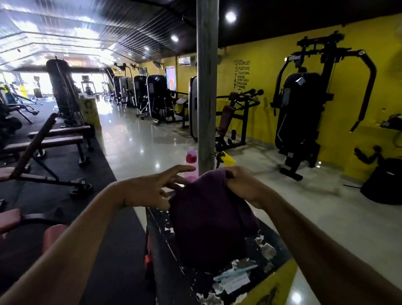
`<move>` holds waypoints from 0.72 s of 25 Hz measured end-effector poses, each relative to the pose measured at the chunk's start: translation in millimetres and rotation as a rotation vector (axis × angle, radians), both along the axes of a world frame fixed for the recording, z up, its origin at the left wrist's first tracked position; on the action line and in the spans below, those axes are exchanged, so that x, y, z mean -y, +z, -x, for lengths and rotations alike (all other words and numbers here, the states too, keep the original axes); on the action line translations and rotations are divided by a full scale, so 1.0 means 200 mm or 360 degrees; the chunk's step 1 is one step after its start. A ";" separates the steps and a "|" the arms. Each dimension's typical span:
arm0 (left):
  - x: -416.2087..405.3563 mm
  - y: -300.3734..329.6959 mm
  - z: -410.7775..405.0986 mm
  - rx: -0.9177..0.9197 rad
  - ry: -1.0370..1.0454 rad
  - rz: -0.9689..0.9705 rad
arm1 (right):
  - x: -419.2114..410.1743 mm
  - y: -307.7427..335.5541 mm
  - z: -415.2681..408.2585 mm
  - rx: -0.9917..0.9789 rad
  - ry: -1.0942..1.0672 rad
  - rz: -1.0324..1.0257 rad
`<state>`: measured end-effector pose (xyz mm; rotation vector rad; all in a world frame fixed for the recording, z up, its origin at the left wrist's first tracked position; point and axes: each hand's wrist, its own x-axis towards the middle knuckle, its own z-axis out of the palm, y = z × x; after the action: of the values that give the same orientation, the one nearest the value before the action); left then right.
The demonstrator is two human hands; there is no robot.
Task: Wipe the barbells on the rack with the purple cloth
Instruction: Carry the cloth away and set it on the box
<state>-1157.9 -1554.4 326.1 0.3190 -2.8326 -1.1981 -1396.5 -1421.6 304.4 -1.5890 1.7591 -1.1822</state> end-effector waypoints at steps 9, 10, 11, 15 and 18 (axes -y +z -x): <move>-0.03 -0.10 0.46 -0.0328 -0.0226 0.1164 | 0.01 -0.28 0.06 0.0361 0.0000 0.0077; 0.00 -0.07 0.50 -0.0258 -0.0251 0.1177 | 0.01 -0.32 0.09 0.0411 -0.0021 0.0111; 0.03 -0.03 0.53 -0.0200 -0.0266 0.1178 | 0.02 -0.37 0.14 0.0452 -0.0046 0.0177; 0.21 0.07 0.61 -0.0023 -0.0071 0.1056 | 0.01 -0.59 0.35 0.0175 -0.0130 0.0400; 0.33 0.05 0.66 0.0119 0.0020 0.0947 | 0.08 -0.67 0.44 -0.0243 -0.0070 0.0282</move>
<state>-1290.3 -1619.5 336.2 0.3443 -3.0625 -0.3023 -1485.3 -1436.8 169.5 -1.7932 1.8361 -1.2992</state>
